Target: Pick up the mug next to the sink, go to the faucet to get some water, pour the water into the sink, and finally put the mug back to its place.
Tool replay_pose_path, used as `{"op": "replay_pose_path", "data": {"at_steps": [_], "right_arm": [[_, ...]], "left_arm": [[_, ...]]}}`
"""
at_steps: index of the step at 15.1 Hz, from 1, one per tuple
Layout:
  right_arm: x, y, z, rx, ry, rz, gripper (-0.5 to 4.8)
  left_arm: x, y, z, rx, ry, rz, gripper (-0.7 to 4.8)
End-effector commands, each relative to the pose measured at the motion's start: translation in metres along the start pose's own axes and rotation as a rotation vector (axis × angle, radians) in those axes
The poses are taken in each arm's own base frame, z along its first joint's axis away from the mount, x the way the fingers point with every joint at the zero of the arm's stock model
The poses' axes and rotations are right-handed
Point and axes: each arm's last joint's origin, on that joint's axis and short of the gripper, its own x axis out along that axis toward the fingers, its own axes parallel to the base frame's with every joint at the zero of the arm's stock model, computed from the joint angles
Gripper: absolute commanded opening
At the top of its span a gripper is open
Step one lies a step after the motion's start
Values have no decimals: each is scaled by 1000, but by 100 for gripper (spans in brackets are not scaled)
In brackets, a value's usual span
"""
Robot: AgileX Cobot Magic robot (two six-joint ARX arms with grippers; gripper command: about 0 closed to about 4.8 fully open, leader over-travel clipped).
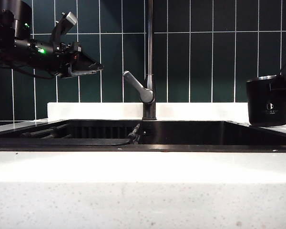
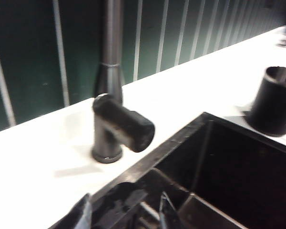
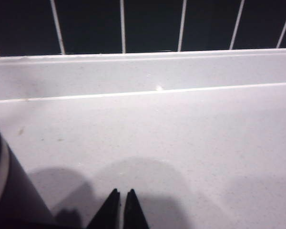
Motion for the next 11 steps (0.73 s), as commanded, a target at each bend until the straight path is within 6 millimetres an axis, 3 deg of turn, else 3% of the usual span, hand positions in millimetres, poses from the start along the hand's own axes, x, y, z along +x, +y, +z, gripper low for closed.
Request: {"op": "replay_pose_path", "data": {"at_steps": [1,5,11], "right_arm": [[-4,5,10,-6,-41,57,8],[-14,19,42,3,-161,147,8],[-18,75,91,-15,-177,447,8]], "left_arm": [[2,1,12,22,-23,-38,179],[18,17,32,23,-23,-42,184],[54,51,19,-26,14,-150,185]]}}
